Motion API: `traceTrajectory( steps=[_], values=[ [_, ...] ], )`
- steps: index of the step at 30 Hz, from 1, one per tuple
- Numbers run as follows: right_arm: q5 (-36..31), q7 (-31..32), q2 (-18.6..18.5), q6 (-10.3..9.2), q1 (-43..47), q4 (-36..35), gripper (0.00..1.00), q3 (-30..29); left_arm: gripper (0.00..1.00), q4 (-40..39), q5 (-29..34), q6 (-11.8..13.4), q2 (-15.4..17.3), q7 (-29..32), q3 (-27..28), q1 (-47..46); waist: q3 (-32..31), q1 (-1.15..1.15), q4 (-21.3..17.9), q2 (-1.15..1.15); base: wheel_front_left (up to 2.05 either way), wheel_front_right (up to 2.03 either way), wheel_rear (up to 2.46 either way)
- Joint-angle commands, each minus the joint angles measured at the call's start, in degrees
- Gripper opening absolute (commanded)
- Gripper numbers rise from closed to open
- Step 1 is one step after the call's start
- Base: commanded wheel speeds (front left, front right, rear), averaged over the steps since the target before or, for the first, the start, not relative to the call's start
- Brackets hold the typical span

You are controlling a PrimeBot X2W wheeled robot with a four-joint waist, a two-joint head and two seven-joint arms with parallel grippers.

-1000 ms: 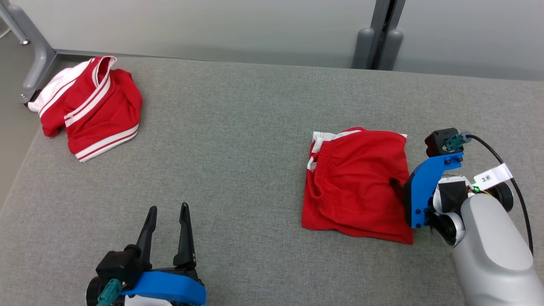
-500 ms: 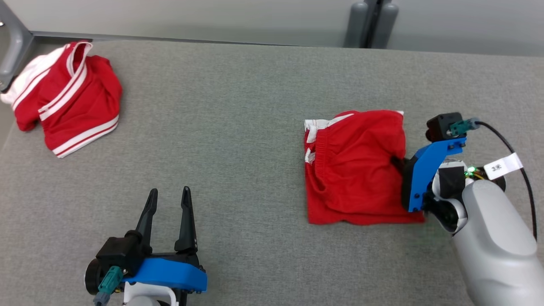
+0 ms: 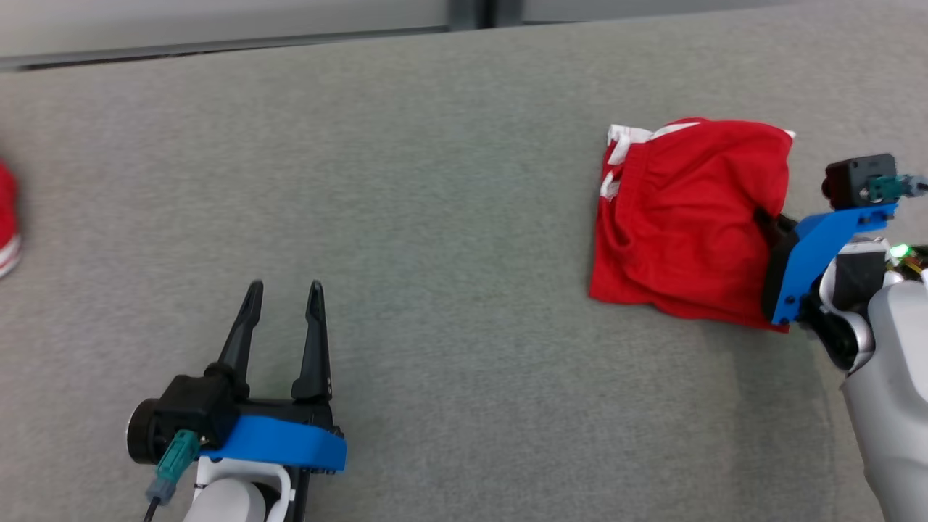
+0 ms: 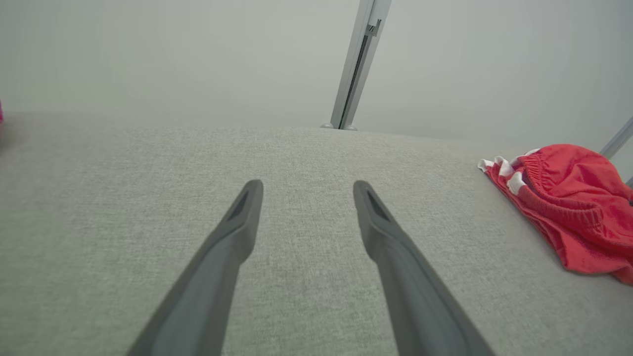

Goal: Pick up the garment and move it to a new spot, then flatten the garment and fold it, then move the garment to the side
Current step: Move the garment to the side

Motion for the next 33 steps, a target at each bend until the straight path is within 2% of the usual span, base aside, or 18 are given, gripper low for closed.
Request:
traceTrajectory(
  steps=[1, 8, 14, 20, 29, 33],
  values=[
    [-0.20, -0.52, -0.29, -0.01, -0.15, -0.49, 0.00, -0.39, 1.00, -0.54, 0.32, 0.18, 0.55, 0.21, -0.12, -1.04, 0.01, -0.01, -1.24, 0.00, 0.00, 0.00, 0.00],
    [-0.55, -2.32, 0.15, -0.01, 0.99, -2.01, 0.00, -3.39, 1.00, -3.71, 1.85, 0.07, 2.22, 2.74, -1.37, -2.40, 2.77, -0.01, -6.39, 0.00, 0.00, 0.00, 0.00],
    [-2.90, -3.15, 0.32, -0.01, 0.88, -2.36, 0.00, -6.36, 1.00, -5.60, 2.65, -0.10, 2.91, 4.48, -2.48, -3.33, 3.97, -0.01, -7.45, 0.00, 0.00, 0.00, 0.00],
    [-7.07, -1.85, -1.51, -0.01, -2.24, -1.59, 0.00, -8.43, 1.00, -6.32, 2.75, -0.12, 3.45, 5.10, -3.05, -3.52, 5.27, -0.01, -5.85, 0.00, 0.00, 0.00, 0.00],
    [-13.27, 1.66, -8.25, -0.01, -8.31, 0.26, 0.00, -11.52, 1.00, -7.73, 2.89, 0.63, 4.20, 5.59, -3.04, -2.81, 7.61, -0.01, -1.13, 0.00, 0.00, 0.00, 0.00],
    [-15.44, 2.86, -9.83, -0.01, -10.56, 0.89, 0.00, -11.73, 1.00, -8.32, 2.81, 0.81, 4.50, 5.67, -3.07, -2.76, 8.51, -0.01, -0.19, 0.00, 0.00, 0.00, 0.00]
  ],
)
